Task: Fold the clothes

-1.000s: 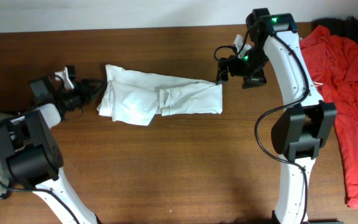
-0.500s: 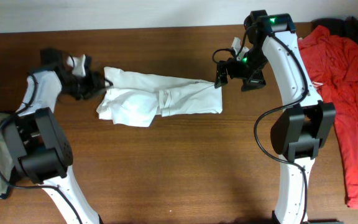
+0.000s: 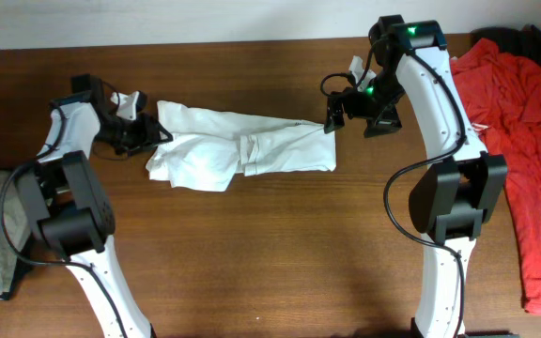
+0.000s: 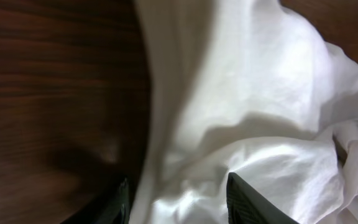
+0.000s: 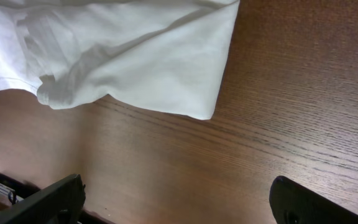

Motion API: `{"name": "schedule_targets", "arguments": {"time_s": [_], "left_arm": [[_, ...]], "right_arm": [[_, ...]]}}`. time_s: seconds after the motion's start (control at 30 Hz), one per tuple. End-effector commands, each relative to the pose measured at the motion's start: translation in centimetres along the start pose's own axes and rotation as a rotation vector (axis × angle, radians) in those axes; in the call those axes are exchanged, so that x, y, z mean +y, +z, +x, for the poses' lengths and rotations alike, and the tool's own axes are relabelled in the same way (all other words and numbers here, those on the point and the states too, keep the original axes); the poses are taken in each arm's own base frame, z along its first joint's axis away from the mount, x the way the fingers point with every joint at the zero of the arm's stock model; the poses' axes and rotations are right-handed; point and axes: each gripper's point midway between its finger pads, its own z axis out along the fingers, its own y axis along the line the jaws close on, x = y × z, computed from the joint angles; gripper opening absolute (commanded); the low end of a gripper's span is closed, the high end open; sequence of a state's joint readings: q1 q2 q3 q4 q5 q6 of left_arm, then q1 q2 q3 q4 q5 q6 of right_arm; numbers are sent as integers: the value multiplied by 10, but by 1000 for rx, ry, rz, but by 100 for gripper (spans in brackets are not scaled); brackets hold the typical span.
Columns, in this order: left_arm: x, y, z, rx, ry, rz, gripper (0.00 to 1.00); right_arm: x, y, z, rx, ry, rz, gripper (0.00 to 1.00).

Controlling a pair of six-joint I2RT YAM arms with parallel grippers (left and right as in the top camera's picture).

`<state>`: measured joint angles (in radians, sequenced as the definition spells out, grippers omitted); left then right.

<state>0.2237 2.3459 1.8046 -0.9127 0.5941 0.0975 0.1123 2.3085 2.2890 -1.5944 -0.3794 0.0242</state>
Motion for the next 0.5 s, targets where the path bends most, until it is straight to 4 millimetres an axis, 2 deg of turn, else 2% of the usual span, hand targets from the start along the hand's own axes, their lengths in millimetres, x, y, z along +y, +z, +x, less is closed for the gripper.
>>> {"name": "schedule_targets", "arguments": {"time_s": [0.0, 0.03, 0.07, 0.1, 0.17, 0.2, 0.23, 0.27, 0.33, 0.43, 0.47], "left_arm": [[-23, 46, 17, 89, 47, 88, 49], [-30, 62, 25, 125, 46, 122, 50], [-35, 75, 31, 147, 43, 153, 31], [-37, 78, 32, 150, 42, 167, 4], [-35, 78, 32, 149, 28, 166, 0], [-33, 76, 31, 147, 15, 165, 0], [-29, 74, 28, 137, -3, 162, 0], [-25, 71, 27, 131, -11, 162, 0], [-25, 69, 26, 126, -15, 170, 0], [-36, 60, 14, 101, -7, 213, 0], [-38, 57, 9, 94, -9, 216, 0]], "right_arm": [[2, -6, -1, -19, -24, 15, 99], [-5, -7, -2, -22, -14, 41, 99], [-9, -9, -2, -25, 4, 44, 99], [-16, -10, -3, -29, 40, 64, 99], [-42, -10, -4, -31, 128, 163, 98], [-50, -6, -7, -30, 140, 170, 80], [-60, 0, -12, -28, 158, 169, 31], [-69, 7, -16, -25, 181, 169, 4], [-79, 23, -21, -5, 195, 170, 4], [-97, 70, -23, 77, 239, 169, 4], [-99, 79, -22, 95, 243, 167, 4]]}}
